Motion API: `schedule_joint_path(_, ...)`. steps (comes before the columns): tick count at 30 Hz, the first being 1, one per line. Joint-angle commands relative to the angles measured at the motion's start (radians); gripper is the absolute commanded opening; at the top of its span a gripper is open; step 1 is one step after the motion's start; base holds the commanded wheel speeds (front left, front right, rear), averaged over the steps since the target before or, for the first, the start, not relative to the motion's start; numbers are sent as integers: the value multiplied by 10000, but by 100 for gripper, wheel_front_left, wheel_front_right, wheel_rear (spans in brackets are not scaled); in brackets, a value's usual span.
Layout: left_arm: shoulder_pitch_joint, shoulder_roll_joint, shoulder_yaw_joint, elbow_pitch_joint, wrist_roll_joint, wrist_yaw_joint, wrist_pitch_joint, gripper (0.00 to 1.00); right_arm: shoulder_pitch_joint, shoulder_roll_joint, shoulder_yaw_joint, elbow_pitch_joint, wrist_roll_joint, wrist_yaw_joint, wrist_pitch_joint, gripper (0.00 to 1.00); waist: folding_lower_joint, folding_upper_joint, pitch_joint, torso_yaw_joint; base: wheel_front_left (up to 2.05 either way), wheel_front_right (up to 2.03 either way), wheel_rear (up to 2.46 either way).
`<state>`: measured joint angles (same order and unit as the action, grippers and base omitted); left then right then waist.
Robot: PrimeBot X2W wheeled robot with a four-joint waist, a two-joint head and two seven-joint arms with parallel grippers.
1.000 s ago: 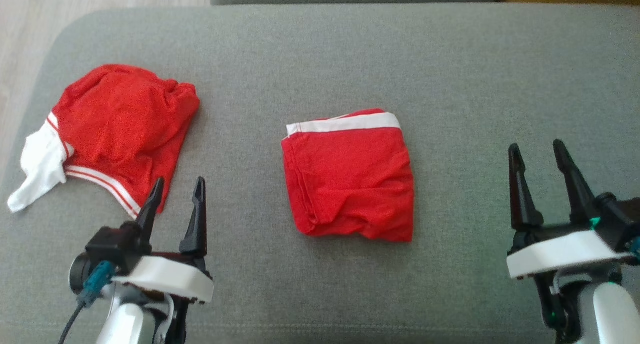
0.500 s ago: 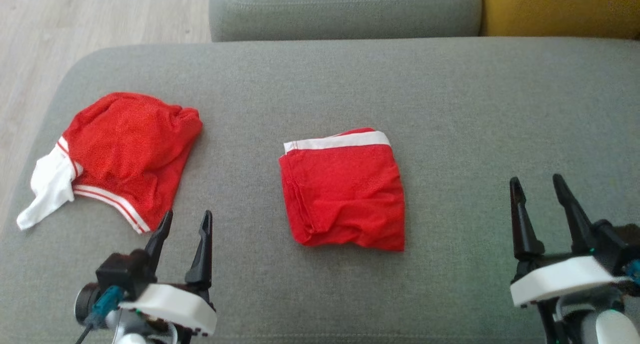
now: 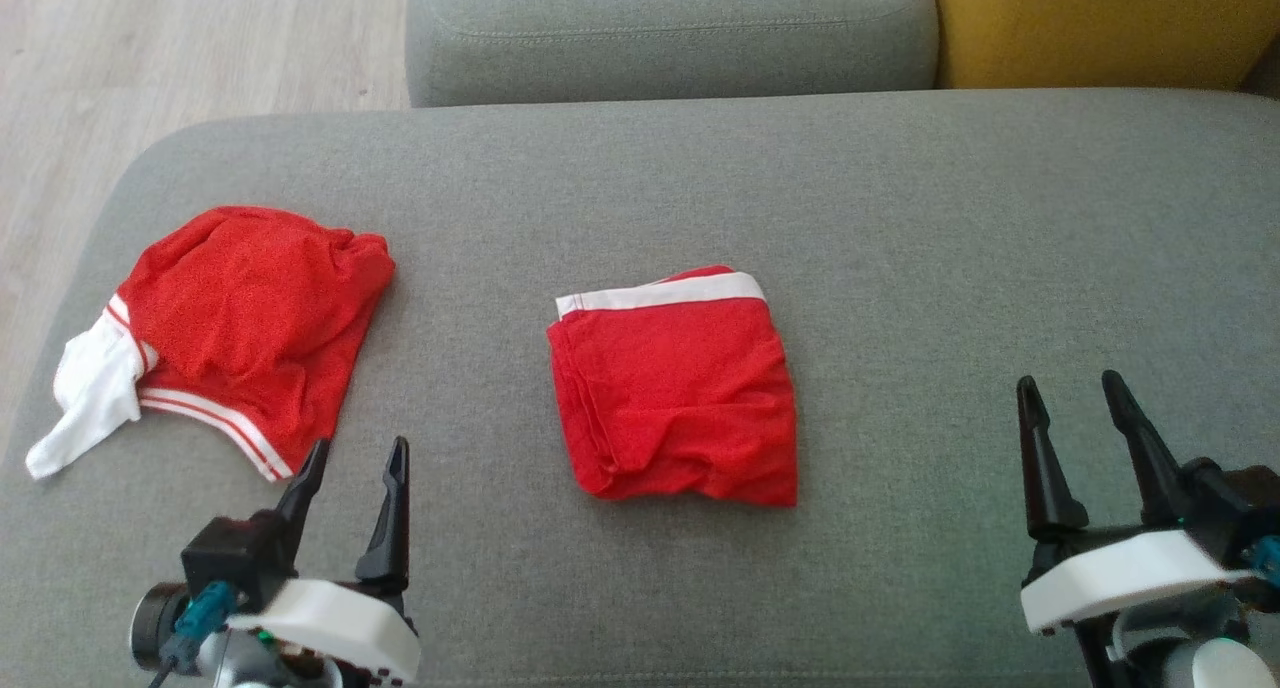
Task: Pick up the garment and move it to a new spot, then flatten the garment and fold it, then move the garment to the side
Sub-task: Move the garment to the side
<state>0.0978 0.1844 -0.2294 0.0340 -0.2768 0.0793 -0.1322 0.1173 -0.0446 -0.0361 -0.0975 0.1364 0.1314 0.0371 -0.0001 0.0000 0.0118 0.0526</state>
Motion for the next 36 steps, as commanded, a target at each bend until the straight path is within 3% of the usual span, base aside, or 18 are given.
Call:
schedule_joint_path(1, -392, 193, 319, -401, 73, 77, 6, 100, -241, -56, 243, -439, 22, -7, 8, 100, 1, 0, 23, 4, 0, 0, 0)
schedule_joint_path(23, -632, 394, 189, -579, 242, 295, 30, 100, -328, -56, 104, -392, -32, -7, 17, 100, 1, 0, 230, 156, 0, 0, 0)
schedule_joint_path(31, -1263, 489, 77, -617, 437, 288, -118, 100, -871, -56, 141, 171, -246, -7, 80, 100, 1, 0, 807, 874, 0, 0, 0)
schedule_joint_path(36, -1710, 455, -34, -499, 482, 214, -282, 100, -1544, -56, 488, 1249, -316, -7, 89, 100, 1, 0, 1189, 1366, 0, 0, 0)
